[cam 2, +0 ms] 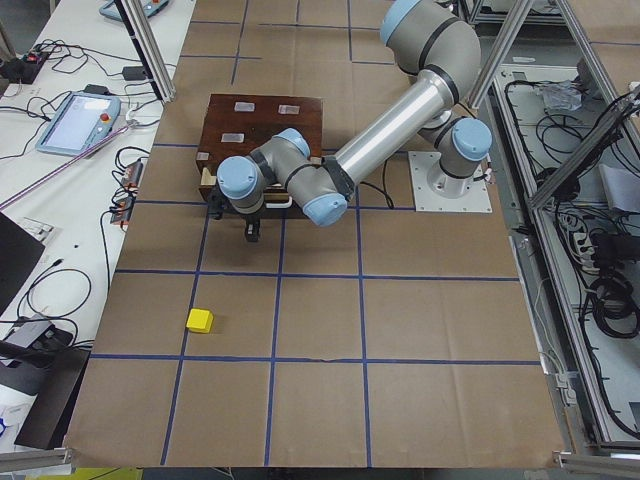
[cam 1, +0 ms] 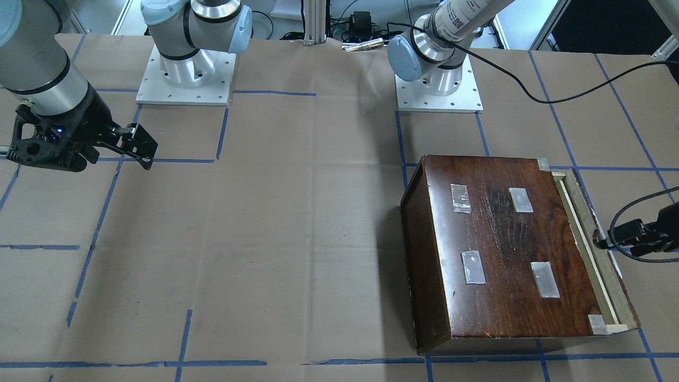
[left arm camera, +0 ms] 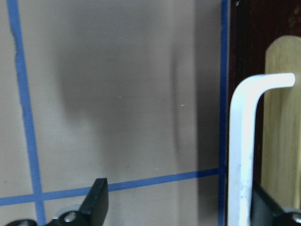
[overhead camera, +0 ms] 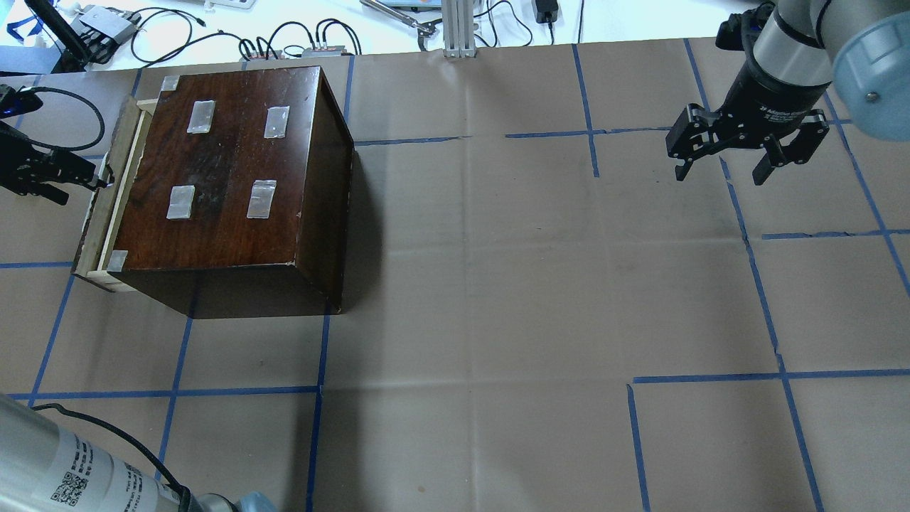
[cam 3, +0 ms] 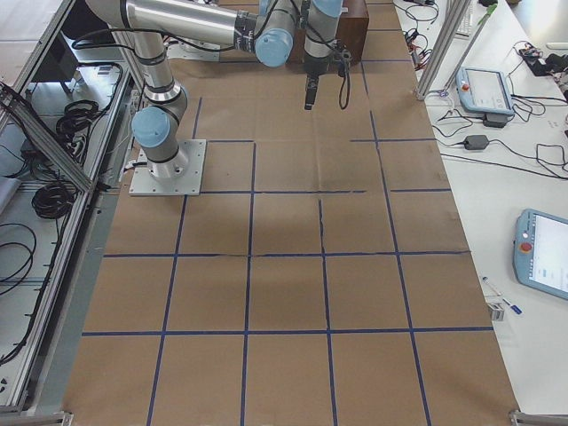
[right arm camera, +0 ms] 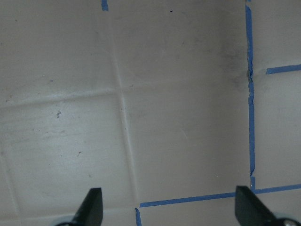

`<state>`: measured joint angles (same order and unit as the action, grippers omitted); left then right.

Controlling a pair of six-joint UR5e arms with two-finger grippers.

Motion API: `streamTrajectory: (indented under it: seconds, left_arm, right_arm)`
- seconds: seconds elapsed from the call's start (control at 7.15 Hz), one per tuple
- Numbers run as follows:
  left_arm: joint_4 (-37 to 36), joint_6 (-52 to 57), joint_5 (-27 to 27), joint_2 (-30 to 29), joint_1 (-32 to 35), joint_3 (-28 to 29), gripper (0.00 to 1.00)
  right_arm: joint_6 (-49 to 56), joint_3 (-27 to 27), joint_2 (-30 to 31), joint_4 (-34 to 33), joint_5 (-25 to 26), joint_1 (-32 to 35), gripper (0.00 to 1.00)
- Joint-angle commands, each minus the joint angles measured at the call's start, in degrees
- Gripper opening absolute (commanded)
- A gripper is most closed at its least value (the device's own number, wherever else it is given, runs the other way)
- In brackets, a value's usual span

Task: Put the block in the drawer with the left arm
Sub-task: 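Pull the drawer open outward with the left gripper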

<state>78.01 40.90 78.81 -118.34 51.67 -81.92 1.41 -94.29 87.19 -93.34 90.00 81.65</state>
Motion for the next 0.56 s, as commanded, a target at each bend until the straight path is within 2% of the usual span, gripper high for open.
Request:
streamTrajectory:
  seconds: [0.0, 0.42]
  left_arm:
    - [-0.3, 2.8, 0.4, 0.0, -2.1, 0.1, 0.99]
    - [-0.4, 4.4, 0.5, 0.0, -3.3, 0.7, 0.99]
  right_arm:
    - [0.0, 0.0, 0.0, 0.0, 0.0, 0.0, 1.0]
    - [0.0, 0.0, 0.0, 0.0, 0.0, 0.0, 1.0]
